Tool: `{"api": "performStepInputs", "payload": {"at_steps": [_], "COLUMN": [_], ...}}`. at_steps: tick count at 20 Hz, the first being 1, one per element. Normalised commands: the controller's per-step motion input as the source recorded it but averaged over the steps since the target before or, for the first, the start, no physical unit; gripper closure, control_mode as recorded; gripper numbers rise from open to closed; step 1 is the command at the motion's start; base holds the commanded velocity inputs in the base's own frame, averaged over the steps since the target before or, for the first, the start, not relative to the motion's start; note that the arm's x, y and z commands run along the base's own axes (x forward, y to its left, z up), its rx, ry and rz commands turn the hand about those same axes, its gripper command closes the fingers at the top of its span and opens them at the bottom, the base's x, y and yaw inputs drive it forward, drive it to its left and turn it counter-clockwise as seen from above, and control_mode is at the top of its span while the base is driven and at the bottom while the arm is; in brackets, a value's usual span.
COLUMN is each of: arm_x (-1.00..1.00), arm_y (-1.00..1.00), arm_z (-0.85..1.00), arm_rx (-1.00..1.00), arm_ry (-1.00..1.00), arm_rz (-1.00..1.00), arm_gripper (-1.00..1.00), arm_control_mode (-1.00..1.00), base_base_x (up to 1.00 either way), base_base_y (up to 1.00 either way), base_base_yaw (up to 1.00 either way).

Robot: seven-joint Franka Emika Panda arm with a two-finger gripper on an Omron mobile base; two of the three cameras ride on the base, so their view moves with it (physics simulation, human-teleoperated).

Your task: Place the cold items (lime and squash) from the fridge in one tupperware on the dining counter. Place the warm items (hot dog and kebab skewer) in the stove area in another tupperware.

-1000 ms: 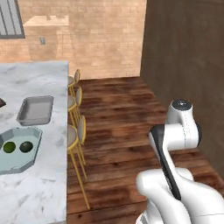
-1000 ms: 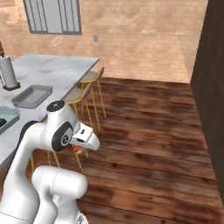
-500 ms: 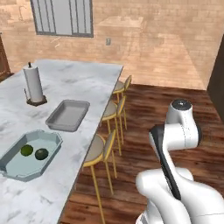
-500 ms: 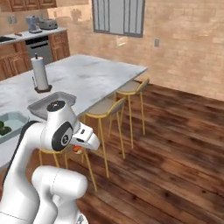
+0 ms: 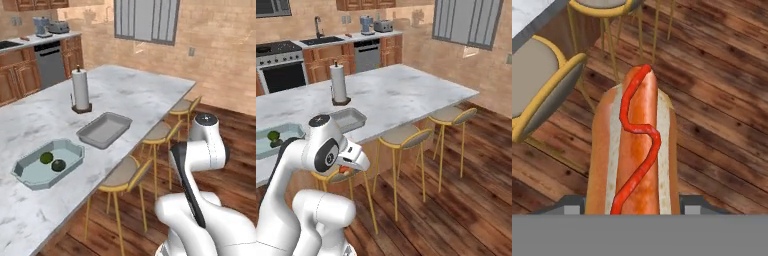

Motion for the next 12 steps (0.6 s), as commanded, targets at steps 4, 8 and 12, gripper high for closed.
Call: {"api": "performStepInputs", "payload": {"at_steps": [4, 8, 12], "arm_x": [0.00, 0.00, 0.00], "arm_y": [0.00, 0.00, 0.00], "arm_z": [0.00, 0.00, 0.00], "arm_rx": [0.00, 0.00, 0.00], "arm_ry": [0.00, 0.00, 0.00], "arm_rz": [0.00, 0.00, 0.00], "arm_gripper": [1.00, 1.00, 1.00], "arm_control_mode": [1.00, 1.00, 1.00], "base_base_x": [0.13, 0.07, 0.06], "base_base_y": [-0.76, -0.77, -0.84], "base_base_yaw": [0.57, 0.57, 0.53]}}
